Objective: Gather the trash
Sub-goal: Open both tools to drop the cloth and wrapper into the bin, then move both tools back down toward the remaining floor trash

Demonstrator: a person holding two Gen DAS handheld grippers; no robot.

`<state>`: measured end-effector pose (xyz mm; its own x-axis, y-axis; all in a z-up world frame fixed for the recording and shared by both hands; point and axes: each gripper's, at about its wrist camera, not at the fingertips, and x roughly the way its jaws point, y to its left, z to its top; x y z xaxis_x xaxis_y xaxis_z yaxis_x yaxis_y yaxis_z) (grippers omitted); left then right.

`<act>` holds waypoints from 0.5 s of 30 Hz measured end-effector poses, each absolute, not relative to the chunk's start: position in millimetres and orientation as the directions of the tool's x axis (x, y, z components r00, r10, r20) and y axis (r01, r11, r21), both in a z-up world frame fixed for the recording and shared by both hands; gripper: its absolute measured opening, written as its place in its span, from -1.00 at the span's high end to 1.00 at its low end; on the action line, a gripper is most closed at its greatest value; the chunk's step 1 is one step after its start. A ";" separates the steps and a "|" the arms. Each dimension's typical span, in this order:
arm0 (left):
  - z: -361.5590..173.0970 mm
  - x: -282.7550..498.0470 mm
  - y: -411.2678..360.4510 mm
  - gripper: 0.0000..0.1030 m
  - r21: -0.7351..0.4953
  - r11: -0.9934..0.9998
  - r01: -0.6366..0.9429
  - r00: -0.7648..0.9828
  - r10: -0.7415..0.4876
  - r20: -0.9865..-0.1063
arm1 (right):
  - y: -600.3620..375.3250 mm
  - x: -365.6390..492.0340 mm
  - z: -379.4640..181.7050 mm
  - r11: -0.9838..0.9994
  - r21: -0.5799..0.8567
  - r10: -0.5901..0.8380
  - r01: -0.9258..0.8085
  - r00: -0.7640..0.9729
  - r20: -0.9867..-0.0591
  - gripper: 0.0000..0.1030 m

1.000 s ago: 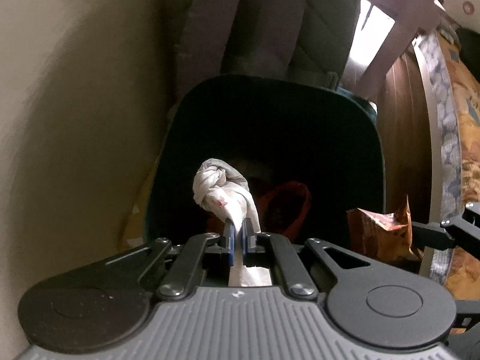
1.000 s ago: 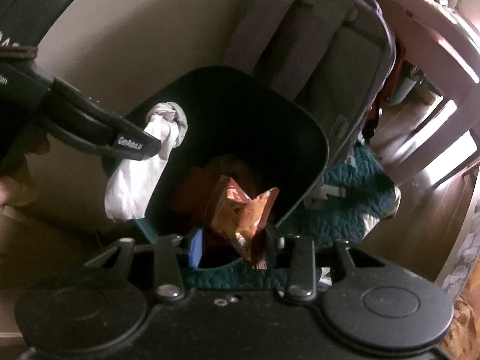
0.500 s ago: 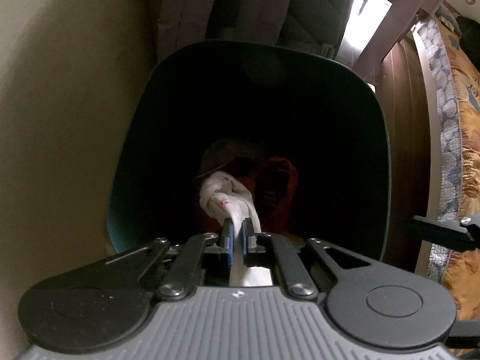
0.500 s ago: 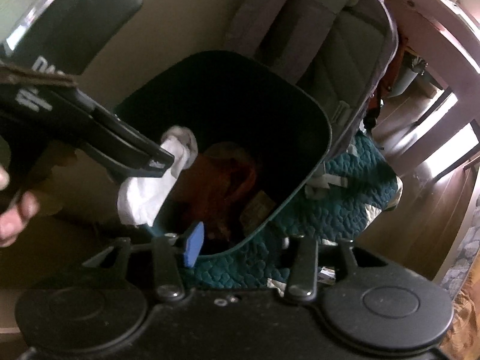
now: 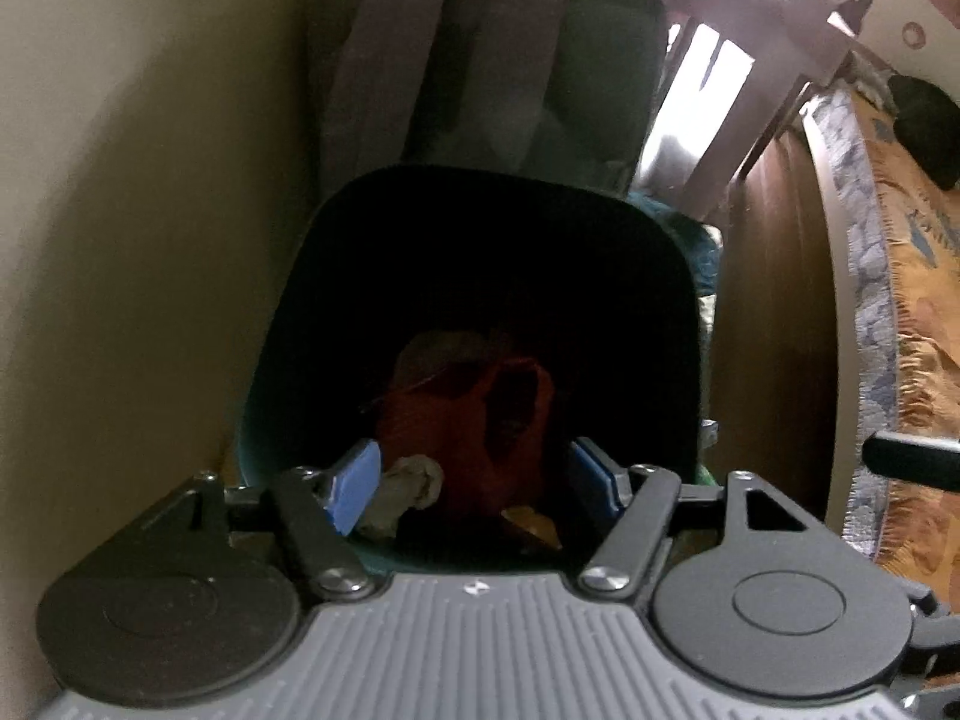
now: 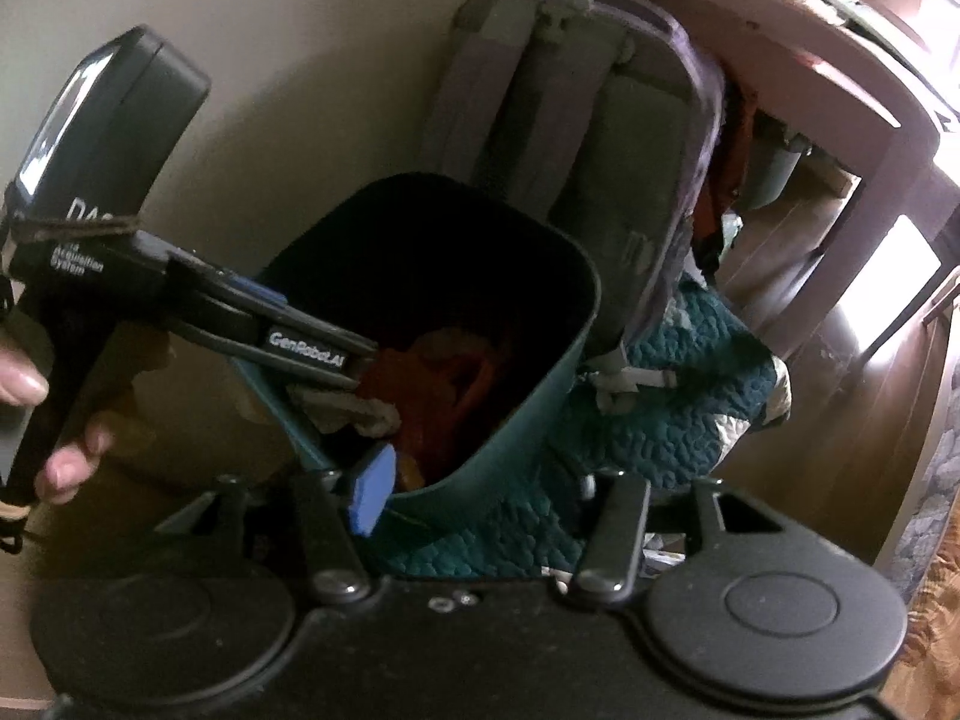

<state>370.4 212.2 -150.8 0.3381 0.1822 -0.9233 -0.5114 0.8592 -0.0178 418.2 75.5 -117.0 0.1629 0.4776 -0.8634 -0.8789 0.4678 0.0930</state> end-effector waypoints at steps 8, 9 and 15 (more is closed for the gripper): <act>-99.5 358.4 173.7 -0.36 -0.044 0.890 -0.454 0.443 0.183 -0.878 | 17.7 417.0 -72.6 0.459 0.099 0.565 -0.883 0.204 -0.799 -0.25; -93.1 358.1 166.7 -0.38 -0.047 0.894 -0.445 0.455 0.181 -0.872 | 8.5 417.1 -68.0 0.460 0.091 0.572 -0.883 0.216 -0.791 -0.29; -69.8 366.8 125.2 -0.48 -0.052 0.916 -0.398 0.506 0.172 -0.845 | -54.6 428.3 -50.1 0.504 0.102 0.600 -0.857 0.263 -0.756 -0.43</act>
<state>366.8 125.2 -69.8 0.5058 0.1719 -0.8453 -0.3978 0.9160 -0.0518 428.3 -54.6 -50.1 0.2633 0.5996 -0.7558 -0.8574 0.5045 0.1016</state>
